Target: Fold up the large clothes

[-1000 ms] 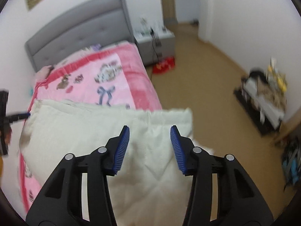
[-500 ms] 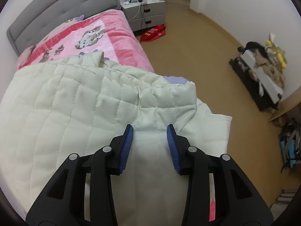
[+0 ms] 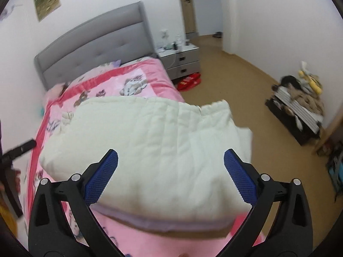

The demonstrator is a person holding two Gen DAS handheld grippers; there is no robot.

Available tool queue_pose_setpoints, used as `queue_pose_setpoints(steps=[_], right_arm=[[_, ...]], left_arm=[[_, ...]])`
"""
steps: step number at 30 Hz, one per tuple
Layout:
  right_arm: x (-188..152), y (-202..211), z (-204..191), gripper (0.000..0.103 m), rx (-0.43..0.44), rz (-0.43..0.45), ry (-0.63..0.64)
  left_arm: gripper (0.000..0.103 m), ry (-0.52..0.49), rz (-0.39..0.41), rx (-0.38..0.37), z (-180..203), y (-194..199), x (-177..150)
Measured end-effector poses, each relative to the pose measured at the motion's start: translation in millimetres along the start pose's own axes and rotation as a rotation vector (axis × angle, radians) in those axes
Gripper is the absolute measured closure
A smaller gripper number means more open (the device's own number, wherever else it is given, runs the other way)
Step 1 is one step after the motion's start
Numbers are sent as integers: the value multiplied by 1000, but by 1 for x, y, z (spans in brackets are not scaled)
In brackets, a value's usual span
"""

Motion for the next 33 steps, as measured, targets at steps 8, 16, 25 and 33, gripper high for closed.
queue_pose_setpoints(steps=[8,16,25,33], right_arm=[[-35,60,-28,8,-35,31,-13],[-52,98,-43,8,-80,65,68],[-55,114,-54,8,-133,97,145],[-56,114,-58,8,-133,95,148]], left_arm=[[5,-147,62,90,60,56,-34],[5,-198,96,162,95,77,-47],[5,-171,96,164,107,84,-59],[5,-201,99,158,115,86,-56]])
Point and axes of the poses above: each gripper's, at about its wrist camera, not at the fingertips, and y roughly against the way its jaws point, z to its right, x to its top, the point moved 3 cm from there along -y, roughly the way its jaws point, and after that the axes turned 4 degrees about z, right-handed, at the moved point
